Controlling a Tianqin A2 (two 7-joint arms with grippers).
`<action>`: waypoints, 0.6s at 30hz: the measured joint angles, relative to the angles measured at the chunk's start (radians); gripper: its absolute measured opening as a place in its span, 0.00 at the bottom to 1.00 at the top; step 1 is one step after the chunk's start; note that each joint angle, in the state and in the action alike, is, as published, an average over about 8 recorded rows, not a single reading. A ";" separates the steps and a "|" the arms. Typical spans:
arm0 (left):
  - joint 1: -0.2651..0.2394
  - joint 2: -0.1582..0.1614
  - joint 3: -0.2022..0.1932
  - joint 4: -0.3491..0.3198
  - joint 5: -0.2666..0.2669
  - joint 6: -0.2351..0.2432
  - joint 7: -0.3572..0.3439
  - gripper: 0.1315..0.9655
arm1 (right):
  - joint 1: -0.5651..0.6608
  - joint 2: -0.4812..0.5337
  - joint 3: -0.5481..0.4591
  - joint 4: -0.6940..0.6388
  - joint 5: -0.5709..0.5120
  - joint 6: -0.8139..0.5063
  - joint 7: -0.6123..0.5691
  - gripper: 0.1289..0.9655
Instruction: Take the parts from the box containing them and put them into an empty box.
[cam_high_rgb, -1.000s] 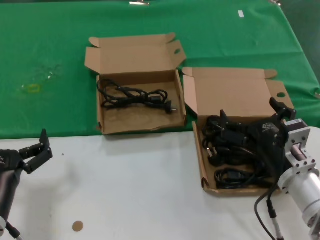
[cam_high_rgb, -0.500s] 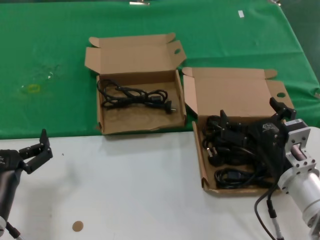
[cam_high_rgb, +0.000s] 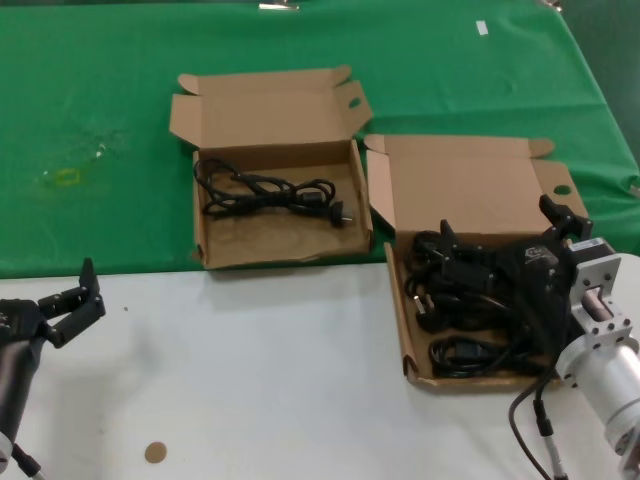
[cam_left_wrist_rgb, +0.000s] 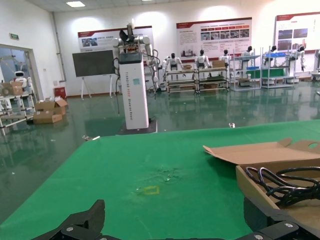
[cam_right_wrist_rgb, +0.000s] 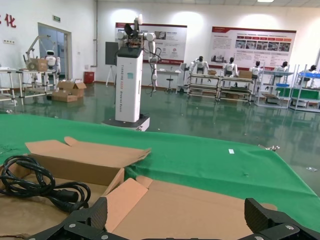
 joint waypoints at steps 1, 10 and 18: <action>0.000 0.000 0.000 0.000 0.000 0.000 0.000 1.00 | 0.000 0.000 0.000 0.000 0.000 0.000 0.000 1.00; 0.000 0.000 0.000 0.000 0.000 0.000 0.000 1.00 | 0.000 0.000 0.000 0.000 0.000 0.000 0.000 1.00; 0.000 0.000 0.000 0.000 0.000 0.000 0.000 1.00 | 0.000 0.000 0.000 0.000 0.000 0.000 0.000 1.00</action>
